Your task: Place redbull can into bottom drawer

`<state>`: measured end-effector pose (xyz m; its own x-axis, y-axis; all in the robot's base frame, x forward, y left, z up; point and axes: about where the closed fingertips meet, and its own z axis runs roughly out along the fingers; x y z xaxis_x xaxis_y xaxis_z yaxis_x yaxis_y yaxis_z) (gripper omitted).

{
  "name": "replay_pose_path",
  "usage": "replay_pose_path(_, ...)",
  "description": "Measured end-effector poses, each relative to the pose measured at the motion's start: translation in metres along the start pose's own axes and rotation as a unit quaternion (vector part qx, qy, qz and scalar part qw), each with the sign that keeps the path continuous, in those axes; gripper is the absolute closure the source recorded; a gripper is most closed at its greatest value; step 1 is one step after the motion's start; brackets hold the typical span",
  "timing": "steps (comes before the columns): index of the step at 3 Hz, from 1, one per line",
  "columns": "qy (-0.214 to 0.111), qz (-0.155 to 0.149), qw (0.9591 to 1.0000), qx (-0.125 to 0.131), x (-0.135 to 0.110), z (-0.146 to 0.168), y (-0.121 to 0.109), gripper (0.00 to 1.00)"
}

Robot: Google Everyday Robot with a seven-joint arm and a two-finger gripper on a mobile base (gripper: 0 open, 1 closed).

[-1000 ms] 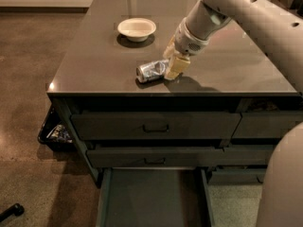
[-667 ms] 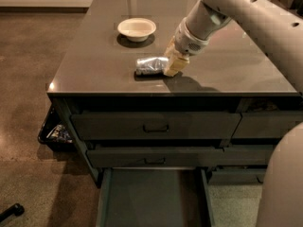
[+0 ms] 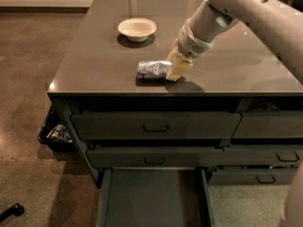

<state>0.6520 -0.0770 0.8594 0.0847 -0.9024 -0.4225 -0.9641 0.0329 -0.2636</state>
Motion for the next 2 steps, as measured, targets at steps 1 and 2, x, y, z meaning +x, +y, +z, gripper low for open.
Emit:
replay_pose_path(1,-0.009,0.007,0.9997,0.02,-0.008,-0.019,0.031,1.0)
replay_pose_path(2,-0.028,0.021,0.9993,0.012,0.006,-0.028,0.109,1.0)
